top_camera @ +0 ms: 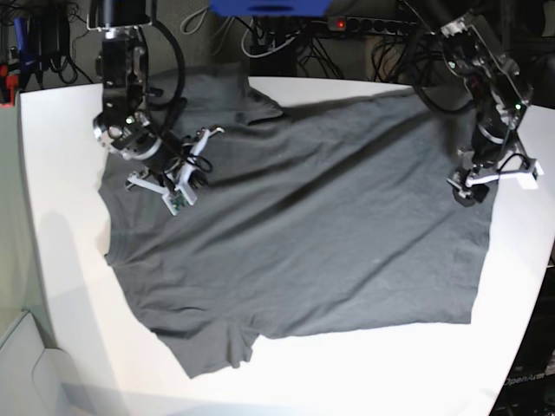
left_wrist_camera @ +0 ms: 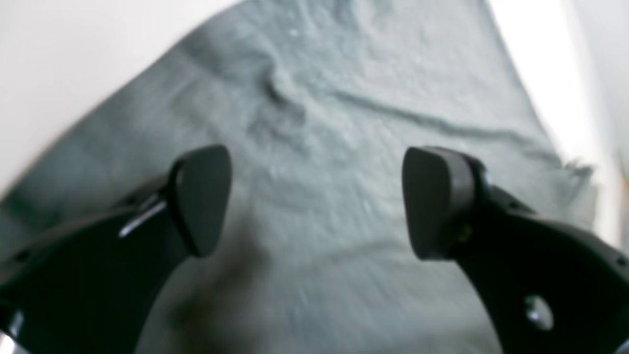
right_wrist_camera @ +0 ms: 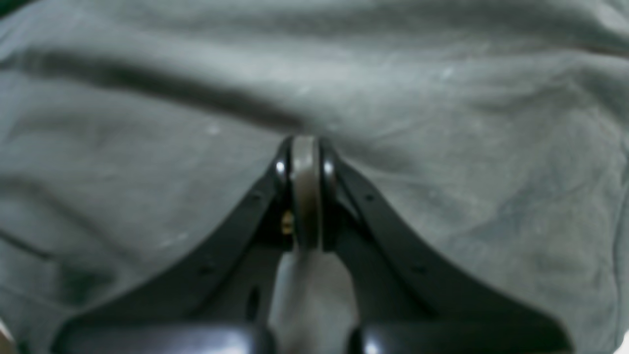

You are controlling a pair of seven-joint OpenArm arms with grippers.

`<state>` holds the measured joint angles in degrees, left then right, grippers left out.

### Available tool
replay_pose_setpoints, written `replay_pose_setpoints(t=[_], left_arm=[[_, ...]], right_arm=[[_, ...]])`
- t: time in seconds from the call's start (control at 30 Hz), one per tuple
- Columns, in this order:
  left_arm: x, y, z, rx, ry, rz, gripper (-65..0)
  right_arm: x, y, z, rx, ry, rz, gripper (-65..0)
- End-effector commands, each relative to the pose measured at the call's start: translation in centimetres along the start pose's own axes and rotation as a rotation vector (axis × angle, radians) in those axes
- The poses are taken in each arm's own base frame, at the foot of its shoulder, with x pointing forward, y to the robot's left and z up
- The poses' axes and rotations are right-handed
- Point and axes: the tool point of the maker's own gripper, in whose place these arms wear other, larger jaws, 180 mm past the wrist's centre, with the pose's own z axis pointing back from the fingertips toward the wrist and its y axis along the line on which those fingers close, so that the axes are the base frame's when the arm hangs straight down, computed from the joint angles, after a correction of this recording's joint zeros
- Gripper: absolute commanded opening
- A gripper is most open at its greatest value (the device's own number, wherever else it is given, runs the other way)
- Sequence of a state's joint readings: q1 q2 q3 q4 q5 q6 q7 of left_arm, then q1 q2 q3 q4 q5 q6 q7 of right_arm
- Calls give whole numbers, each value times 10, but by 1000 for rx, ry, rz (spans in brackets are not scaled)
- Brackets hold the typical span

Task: Layout the t-shirt on the table in an organized manner, then fold the t-shirt properly
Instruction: 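Release the shirt and move both grippers to the shirt's side edges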

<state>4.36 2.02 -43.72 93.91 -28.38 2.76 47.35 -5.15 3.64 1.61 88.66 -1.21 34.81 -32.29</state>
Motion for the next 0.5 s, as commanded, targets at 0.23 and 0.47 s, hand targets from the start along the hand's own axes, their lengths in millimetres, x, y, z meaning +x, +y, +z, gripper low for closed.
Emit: replay_pose_setpoints(t=[0.23,0.47], left_arm=[[9,-13,-26,-19,8,18,-121],[10,-20,-49,-27,45,54,-121]], right_arm=[[-5,-56,-9,-72,20,-60,-650],[-26,-104,-10,-135,77,-139,-650]])
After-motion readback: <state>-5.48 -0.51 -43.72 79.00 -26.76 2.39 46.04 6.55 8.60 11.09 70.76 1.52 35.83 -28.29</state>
